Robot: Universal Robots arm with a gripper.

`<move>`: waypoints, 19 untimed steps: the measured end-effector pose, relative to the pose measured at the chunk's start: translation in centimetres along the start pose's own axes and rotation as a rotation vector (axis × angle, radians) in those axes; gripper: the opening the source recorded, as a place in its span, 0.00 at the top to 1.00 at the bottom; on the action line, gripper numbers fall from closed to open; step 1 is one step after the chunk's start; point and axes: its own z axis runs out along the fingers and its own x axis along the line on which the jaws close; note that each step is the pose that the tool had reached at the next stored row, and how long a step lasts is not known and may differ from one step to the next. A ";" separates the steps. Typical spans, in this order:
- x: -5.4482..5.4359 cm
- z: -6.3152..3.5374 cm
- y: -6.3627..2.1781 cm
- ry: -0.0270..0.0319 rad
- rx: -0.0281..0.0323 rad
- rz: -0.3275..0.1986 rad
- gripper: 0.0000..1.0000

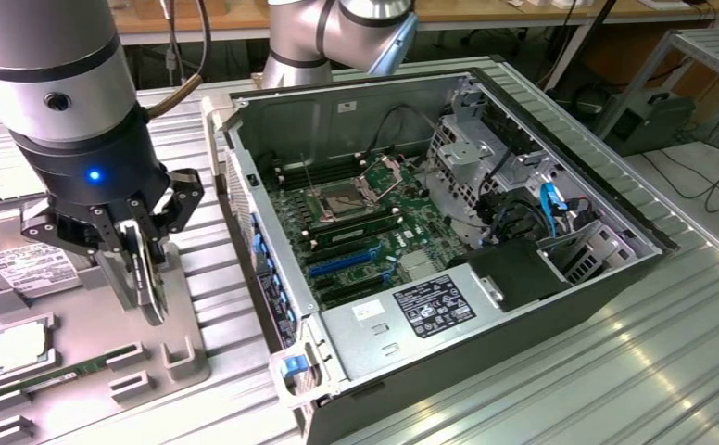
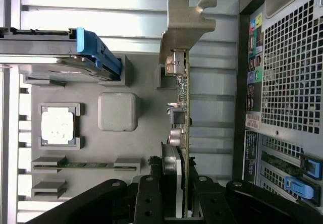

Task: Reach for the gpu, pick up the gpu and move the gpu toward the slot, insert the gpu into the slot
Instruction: 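Pick up the gpu and move the gpu toward the slot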

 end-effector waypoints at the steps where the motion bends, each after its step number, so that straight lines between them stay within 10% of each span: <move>1: 0.0 -0.08 0.00 0.0000 0.0000 0.000 0.72; 19: 0.0 -1.33 0.06 -0.0001 -0.0001 0.000 0.72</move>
